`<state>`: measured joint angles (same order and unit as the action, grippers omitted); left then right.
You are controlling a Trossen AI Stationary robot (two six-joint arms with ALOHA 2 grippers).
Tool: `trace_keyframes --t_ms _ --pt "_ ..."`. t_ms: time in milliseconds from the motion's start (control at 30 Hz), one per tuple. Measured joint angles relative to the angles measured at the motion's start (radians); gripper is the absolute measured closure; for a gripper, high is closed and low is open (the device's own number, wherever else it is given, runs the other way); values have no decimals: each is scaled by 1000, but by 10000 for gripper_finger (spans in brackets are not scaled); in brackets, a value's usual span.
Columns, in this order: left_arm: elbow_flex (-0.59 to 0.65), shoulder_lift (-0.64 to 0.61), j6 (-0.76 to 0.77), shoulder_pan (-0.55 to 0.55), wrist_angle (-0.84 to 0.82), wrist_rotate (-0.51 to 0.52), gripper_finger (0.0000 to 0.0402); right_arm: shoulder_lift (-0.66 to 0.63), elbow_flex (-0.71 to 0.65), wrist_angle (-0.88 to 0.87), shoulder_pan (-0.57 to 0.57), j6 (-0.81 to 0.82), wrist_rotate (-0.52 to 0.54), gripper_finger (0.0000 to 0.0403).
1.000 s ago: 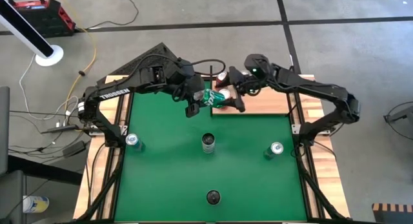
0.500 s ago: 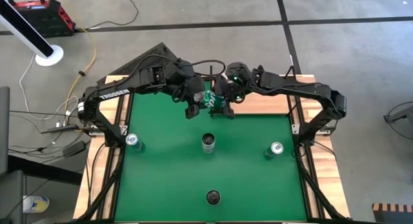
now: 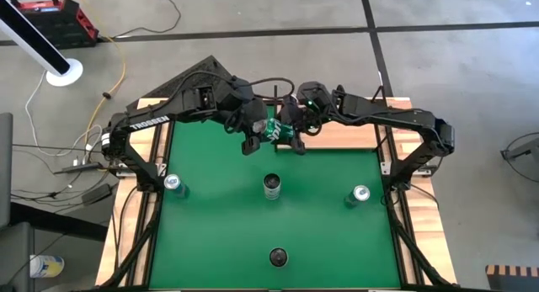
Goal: Place canned beverage on shelf
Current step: Put the green soda can on the shelf aligned with the other green soda can
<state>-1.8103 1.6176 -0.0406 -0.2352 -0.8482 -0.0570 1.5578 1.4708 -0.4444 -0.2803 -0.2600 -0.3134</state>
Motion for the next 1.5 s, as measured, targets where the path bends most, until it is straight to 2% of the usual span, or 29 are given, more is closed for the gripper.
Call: trace_keyframes --t_ms 100,333,433,600,900,1033,1167,1333,1500 --pt "0 0 9 0 1 -5 118 0 0 -7 0 8 -1 78" --pt "-2 -18 20 -2 5 0 29 -43 -26 -30 -13 43 2 78" --pt "-2 -48 23 -5 4 27 21 -116 -72 -28 -48 60 2 78" --pt "-2 -109 16 -5 -5 109 24 -279 -226 26 -114 138 25 78" --pt "-2 -142 11 -5 -25 162 25 -578 -676 384 -133 351 238 78" --pt "-1 -141 9 -4 -25 159 25 -612 -857 617 -133 415 341 78" --pt "23 -165 0 -3 29 159 25 -596 -951 740 -119 410 447 78" --pt "199 -288 24 -2 208 199 25 -586 -1020 784 -88 394 596 78" --pt "426 -423 88 -7 428 256 25 -587 -1113 940 -67 428 751 78"
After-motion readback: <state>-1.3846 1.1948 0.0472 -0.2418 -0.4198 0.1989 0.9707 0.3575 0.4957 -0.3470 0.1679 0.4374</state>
